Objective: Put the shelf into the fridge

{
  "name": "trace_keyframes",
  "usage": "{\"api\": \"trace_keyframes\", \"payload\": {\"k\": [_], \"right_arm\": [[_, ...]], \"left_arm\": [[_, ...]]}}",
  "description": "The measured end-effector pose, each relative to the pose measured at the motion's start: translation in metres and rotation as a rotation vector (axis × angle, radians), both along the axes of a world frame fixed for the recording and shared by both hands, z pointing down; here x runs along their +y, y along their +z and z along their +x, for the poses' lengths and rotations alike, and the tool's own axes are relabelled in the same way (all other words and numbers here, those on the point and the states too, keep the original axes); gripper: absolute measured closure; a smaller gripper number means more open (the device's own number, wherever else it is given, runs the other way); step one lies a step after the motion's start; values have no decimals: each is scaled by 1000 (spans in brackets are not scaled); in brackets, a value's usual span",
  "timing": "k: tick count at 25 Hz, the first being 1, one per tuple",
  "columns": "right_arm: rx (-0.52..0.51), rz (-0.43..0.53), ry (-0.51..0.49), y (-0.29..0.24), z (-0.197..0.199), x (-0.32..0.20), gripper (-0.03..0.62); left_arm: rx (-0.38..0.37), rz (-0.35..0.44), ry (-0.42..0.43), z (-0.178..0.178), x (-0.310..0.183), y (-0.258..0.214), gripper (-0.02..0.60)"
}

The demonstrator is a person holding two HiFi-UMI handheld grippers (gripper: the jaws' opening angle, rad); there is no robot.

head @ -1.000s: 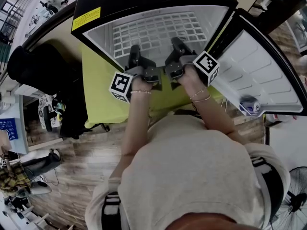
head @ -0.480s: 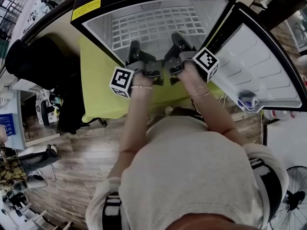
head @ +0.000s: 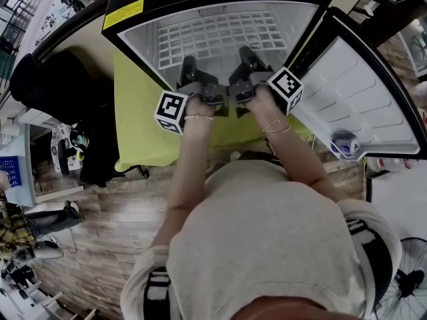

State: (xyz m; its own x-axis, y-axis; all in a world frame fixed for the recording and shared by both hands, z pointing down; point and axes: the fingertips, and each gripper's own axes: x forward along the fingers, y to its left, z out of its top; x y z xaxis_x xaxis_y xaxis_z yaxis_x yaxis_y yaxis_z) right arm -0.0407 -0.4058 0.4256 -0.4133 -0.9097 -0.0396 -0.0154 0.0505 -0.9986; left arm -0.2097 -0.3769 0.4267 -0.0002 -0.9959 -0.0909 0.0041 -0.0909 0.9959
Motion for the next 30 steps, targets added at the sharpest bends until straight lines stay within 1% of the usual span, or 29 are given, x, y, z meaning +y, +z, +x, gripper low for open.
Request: {"api": "trace_keyframes", "payload": {"k": [6, 11, 16, 19, 25, 30], "right_arm": [[0, 0, 10, 4, 1, -6, 574], [3, 5, 5, 4, -2, -15, 572], [0, 19, 35, 3, -1, -20, 572], [-1, 20, 31, 4, -2, -21, 572], [-6, 21, 35, 4, -1, -21, 571], [-5, -2, 9, 4, -2, -21, 571]], "left_arm": [[19, 11, 12, 1, -7, 3, 560], [23, 17, -5, -2, -15, 3, 560], [23, 16, 2, -1, -20, 3, 560], [19, 17, -14, -3, -21, 4, 560], [21, 20, -4, -2, -21, 4, 558], [42, -4, -1, -3, -20, 4, 558]]}}
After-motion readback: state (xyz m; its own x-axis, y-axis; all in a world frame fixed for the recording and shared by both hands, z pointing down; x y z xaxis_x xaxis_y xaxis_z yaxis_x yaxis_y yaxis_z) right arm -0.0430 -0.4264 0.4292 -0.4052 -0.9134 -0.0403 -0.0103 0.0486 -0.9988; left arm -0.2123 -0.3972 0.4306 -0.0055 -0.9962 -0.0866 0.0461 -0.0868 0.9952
